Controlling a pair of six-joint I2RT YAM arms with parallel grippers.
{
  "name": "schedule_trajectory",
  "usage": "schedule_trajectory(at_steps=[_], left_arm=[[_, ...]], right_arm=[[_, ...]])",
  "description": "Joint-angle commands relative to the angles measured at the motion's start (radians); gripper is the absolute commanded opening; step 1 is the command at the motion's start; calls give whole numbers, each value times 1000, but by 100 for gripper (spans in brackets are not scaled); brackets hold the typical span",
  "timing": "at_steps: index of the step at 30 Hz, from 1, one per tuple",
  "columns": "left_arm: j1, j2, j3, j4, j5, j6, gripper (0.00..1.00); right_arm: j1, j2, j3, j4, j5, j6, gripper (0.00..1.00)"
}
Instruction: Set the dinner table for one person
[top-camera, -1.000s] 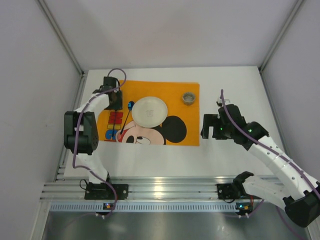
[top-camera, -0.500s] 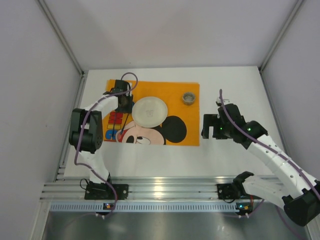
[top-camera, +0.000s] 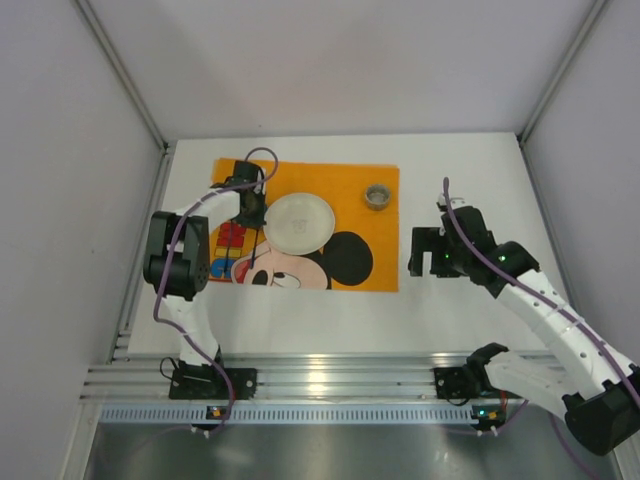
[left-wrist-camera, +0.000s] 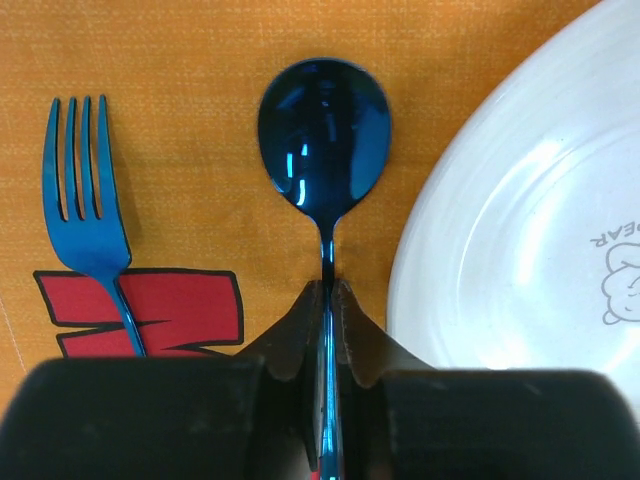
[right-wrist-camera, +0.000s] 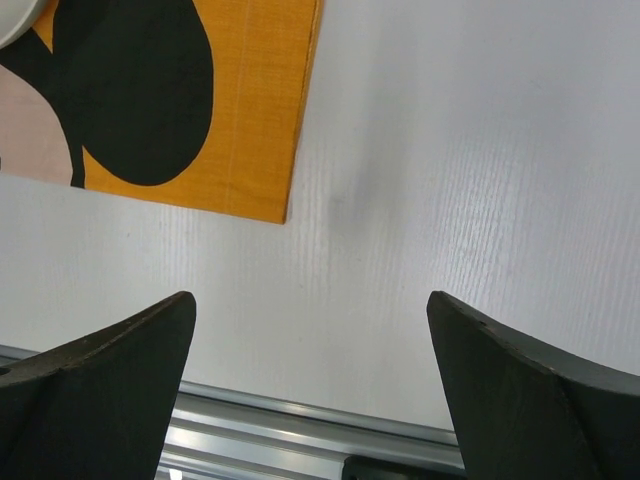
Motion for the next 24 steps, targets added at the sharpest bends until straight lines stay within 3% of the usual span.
schedule_trajectory(at_steps=[1, 4, 11, 15, 18, 21, 24], left_arm=[[5, 63, 8, 6, -27, -2, 6], [5, 64, 22, -8, -39, 0, 0], [6, -20, 112, -89, -113, -5, 0], [6, -89, 175, -140, -64, -31, 0], [3, -141, 212, -163, 71, -86, 0], [-55, -195, 218, -156, 140, -164, 0], [-205, -206, 200, -105, 110, -251, 0]], right_arm=[[-23, -12, 7, -2, 3, -34, 100], [-36, -1, 19, -4, -6, -44, 100], [-43, 21, 46, -2, -21, -57, 100], [-45, 31, 60, -1, -28, -60, 100], [-46, 33, 63, 4, -31, -55, 100], [-45, 31, 68, 4, -32, -54, 100], [-46, 30, 79, 5, -15, -48, 100]])
